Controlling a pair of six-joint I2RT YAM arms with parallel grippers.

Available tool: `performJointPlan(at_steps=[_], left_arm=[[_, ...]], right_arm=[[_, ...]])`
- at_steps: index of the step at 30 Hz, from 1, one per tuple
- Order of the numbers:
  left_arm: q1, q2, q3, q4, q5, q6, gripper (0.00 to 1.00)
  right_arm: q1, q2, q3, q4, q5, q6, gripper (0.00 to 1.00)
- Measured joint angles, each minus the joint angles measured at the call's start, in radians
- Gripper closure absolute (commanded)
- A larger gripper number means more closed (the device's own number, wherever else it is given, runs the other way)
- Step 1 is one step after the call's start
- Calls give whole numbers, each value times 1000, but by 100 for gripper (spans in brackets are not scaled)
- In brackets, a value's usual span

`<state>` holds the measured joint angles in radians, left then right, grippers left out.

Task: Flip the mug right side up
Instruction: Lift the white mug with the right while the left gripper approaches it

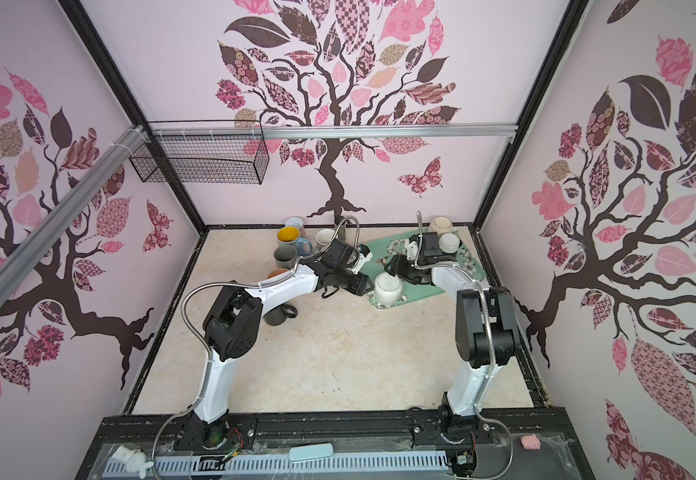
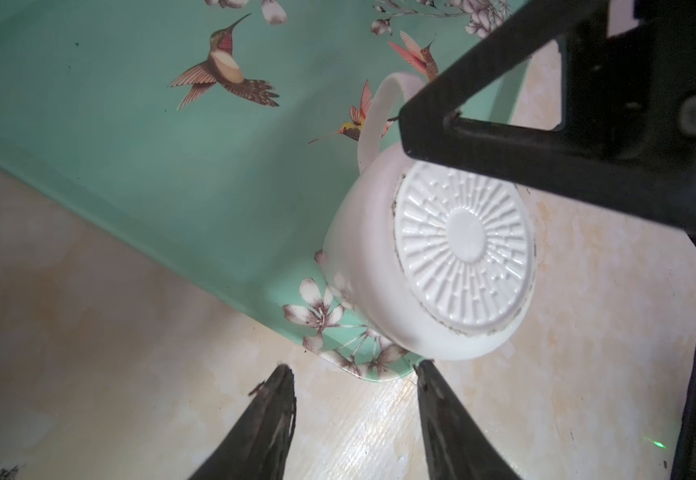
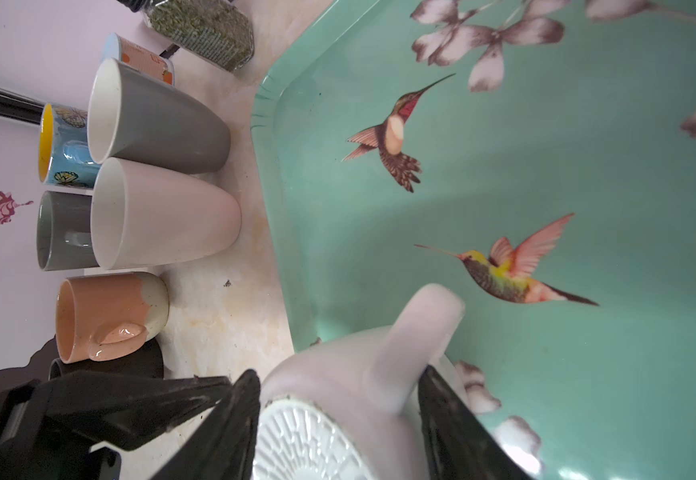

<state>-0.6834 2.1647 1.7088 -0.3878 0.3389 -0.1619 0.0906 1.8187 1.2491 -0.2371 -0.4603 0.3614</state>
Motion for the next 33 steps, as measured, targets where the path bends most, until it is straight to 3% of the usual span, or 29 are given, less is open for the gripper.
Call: performJointPlan(at_steps=[11, 16, 26, 33], left_arm=[[-20, 0, -21, 55, 44, -61, 52], [-48, 0, -42, 73, 47, -78, 53], [-90, -154, -304, 125, -34, -90, 59], [-203, -157, -304, 212, -21, -129, 59]], right_arm=[[22, 119, 229, -184, 55, -92, 39], [29, 136, 245, -238, 81, -127, 40], [-23, 167, 350, -256, 22, -155, 77], [-33, 284, 481, -253, -80, -166, 83]])
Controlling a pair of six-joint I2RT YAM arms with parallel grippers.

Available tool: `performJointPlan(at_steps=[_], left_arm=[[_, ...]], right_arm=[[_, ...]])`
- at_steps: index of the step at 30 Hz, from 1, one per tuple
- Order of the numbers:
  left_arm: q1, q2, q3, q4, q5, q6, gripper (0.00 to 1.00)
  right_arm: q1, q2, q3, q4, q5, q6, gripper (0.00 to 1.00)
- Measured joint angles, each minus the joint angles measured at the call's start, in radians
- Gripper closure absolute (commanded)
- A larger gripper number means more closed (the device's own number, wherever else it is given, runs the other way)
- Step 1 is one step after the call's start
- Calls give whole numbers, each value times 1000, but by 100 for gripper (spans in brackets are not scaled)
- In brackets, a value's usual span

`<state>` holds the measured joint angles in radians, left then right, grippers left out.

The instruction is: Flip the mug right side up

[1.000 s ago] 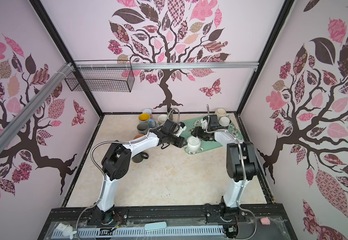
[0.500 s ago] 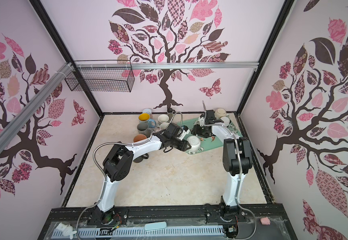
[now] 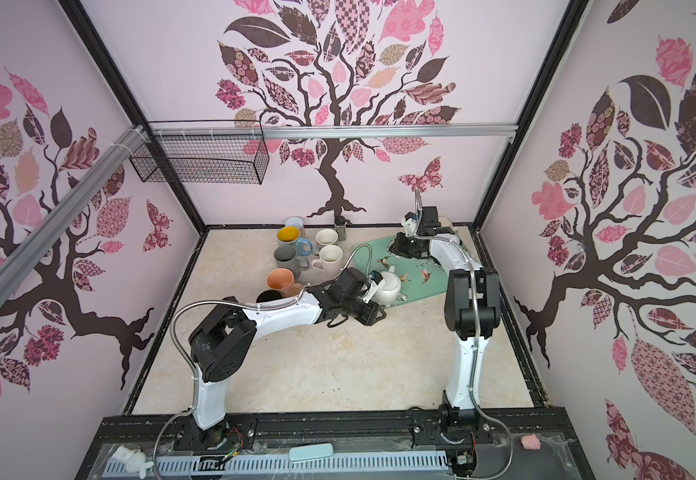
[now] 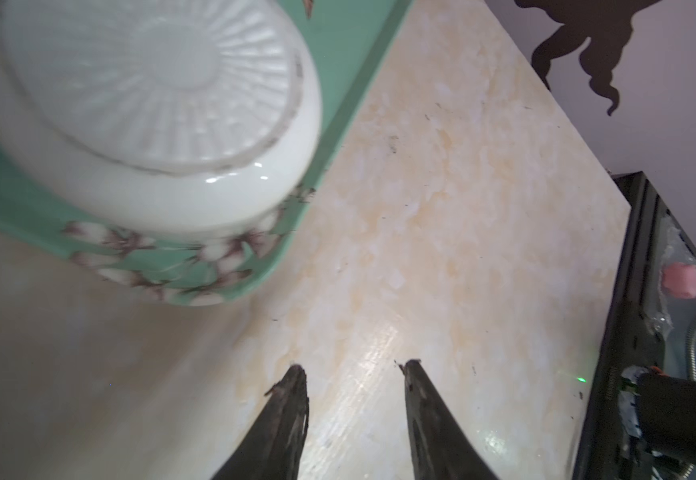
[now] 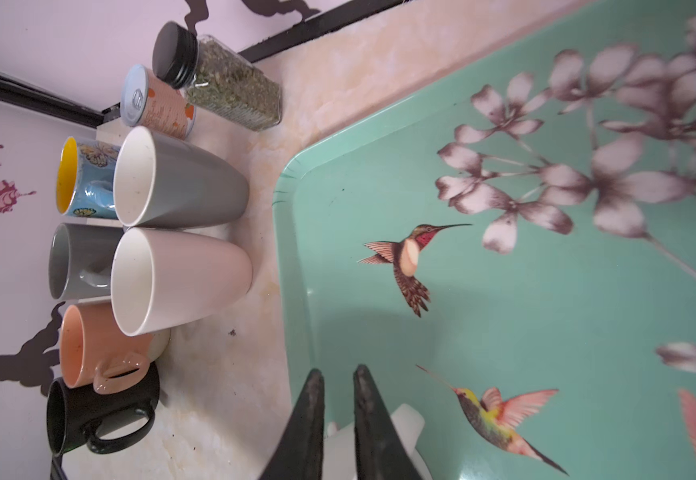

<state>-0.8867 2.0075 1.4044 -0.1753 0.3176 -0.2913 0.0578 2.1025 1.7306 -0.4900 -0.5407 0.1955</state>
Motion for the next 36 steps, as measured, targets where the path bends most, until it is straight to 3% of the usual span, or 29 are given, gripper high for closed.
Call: performJointPlan(at_steps=[6, 16, 23, 36], left_arm=[[-26, 76, 47, 36, 43, -47, 58], [66, 125, 78, 39, 99, -105, 58], [127, 138, 124, 6, 118, -119, 58], [158, 219, 259, -82, 133, -120, 58]], right_arm=[[5, 90, 37, -48, -68, -23, 83], [3, 82, -44, -60, -26, -62, 82], [-18, 38, -95, -77, 24, -65, 82], [-27, -145, -317, 5, 60, -18, 82]])
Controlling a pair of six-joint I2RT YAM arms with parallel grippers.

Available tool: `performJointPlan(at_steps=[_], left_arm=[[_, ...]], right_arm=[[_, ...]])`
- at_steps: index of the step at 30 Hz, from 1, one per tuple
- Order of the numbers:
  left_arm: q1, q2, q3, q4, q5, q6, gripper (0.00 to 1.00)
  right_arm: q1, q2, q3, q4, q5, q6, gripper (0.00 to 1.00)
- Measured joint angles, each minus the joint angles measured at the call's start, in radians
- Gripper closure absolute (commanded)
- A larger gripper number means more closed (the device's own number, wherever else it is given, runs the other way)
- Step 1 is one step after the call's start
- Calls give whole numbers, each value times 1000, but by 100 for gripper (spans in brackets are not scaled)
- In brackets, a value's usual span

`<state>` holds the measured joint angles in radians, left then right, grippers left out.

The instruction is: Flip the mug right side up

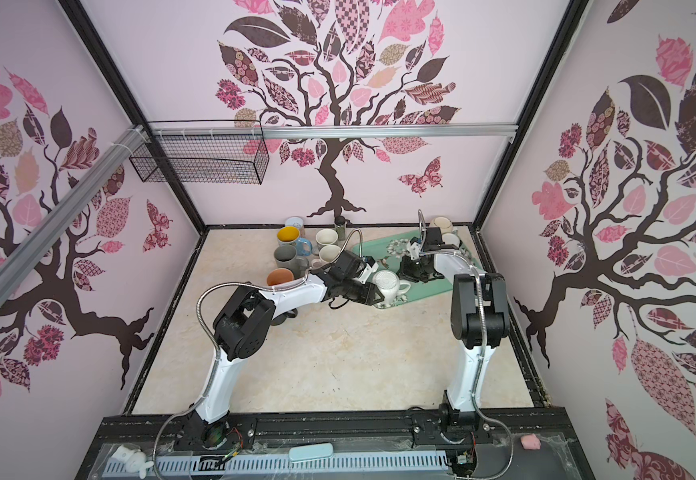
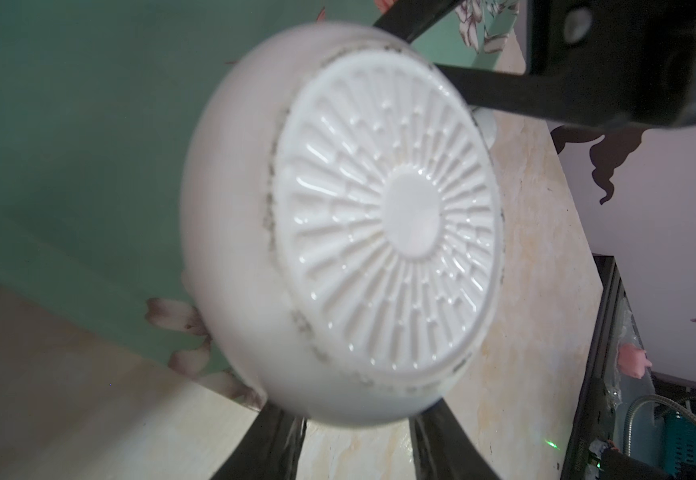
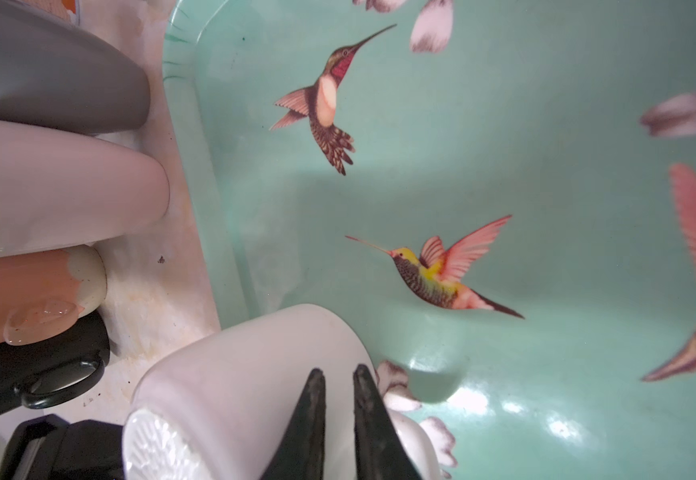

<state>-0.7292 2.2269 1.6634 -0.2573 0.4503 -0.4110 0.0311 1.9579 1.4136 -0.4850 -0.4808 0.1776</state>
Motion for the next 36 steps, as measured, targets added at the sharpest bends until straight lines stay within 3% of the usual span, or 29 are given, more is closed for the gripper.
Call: performJointPlan(at_steps=[8, 14, 21, 29, 36], left_arm=[[24, 5, 16, -5, -6, 12, 58], [46, -10, 15, 6, -12, 24, 58], [69, -105, -26, 34, -23, 48, 57], [69, -254, -140, 39, -46, 103, 54], [69, -331, -232, 19, -37, 148, 54]], right_arm=[[11, -91, -69, 30, 51, 10, 76], [22, -208, -185, 63, 15, 36, 69], [32, -296, -286, 62, 8, 48, 61], [131, -406, -306, 58, 108, -26, 43], [143, -364, -262, -22, 211, -112, 38]])
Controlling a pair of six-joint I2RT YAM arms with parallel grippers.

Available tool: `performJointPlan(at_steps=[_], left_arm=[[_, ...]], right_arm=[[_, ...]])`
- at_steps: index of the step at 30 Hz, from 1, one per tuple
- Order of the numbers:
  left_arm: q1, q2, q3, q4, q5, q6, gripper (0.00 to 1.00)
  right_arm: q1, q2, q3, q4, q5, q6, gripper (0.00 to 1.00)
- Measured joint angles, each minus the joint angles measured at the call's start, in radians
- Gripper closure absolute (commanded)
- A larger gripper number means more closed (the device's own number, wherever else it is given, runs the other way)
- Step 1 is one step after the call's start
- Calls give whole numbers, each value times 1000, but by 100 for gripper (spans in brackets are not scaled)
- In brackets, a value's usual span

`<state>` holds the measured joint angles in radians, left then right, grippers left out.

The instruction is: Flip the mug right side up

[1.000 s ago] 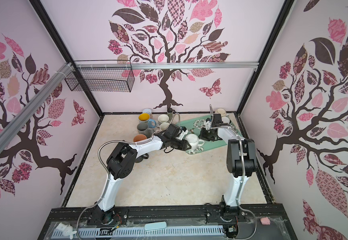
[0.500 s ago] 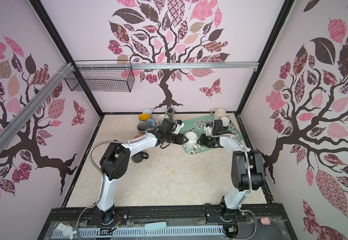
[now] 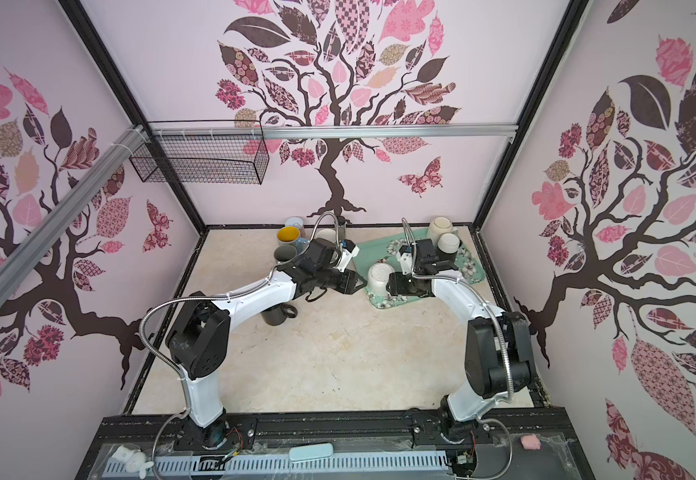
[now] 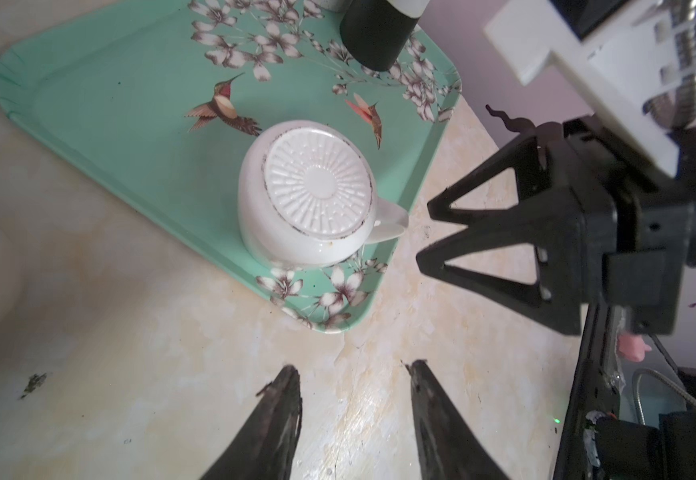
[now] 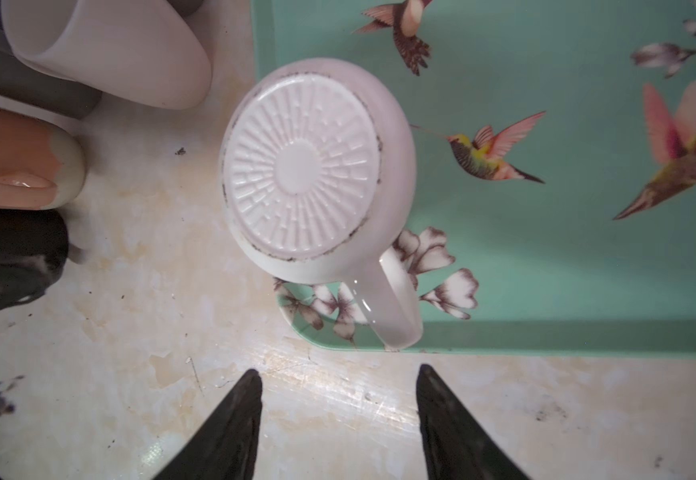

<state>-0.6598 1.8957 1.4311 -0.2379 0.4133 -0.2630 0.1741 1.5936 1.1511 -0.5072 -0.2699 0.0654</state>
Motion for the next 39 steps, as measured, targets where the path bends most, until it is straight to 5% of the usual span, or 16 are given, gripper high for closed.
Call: performJointPlan(at_steps=[16, 31, 39], left_arm=[[0, -35, -72, -44, 10, 36, 54], [0, -36, -72, -55, 6, 54, 54], [4, -51, -92, -55, 0, 54, 54]], right_arm=[[6, 137, 120, -77, 62, -129, 46], [51, 241, 208, -113, 123, -182, 75], [86, 254, 230, -116, 203, -215, 100]])
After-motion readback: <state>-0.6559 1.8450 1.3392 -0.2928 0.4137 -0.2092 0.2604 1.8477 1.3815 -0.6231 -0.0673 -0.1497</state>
